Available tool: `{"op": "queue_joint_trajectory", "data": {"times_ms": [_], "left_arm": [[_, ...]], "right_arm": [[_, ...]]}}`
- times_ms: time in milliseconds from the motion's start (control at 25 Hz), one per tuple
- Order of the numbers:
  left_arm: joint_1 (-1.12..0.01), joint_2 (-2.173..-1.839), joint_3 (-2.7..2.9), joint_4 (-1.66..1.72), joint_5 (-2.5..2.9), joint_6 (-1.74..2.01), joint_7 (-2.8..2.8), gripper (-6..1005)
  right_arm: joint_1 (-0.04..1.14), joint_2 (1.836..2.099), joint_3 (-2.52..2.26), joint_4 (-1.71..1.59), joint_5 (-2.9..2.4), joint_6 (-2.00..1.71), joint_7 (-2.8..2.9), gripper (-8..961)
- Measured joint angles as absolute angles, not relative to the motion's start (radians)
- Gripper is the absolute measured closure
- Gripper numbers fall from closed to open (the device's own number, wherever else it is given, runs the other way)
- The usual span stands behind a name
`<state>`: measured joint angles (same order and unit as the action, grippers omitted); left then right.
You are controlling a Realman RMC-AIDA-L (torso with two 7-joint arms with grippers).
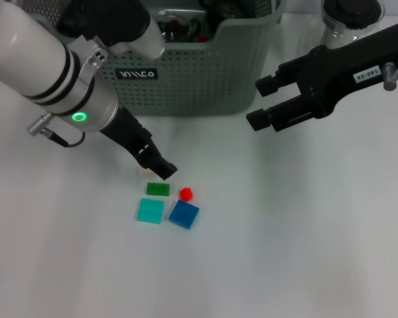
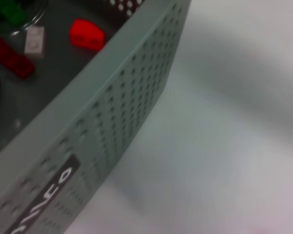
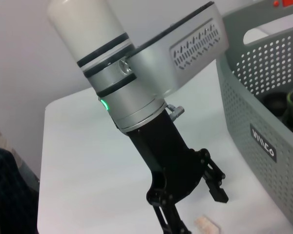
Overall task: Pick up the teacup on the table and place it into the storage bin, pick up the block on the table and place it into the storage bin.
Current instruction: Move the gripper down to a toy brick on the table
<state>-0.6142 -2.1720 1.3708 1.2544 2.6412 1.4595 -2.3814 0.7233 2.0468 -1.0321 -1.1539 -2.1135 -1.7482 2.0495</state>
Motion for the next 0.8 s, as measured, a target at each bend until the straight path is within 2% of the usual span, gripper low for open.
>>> {"op": "queue_joint_trajectory", "data": {"times_ms": [400,800], "left_arm": [[-0.632,-2.172,1.402,1.23,2.693,1.428,-2.465,128],[-0.639,-2.172,1.427,1.191,2.696,1.393,-2.47,128]], "right_arm": [[0.744,2.032,-1.05,-1.144,-2.13,-1.779,2.045,187],[0.799,2.053,-1.083,-1.049,-2.244,-1.771,2.019,186]]}}
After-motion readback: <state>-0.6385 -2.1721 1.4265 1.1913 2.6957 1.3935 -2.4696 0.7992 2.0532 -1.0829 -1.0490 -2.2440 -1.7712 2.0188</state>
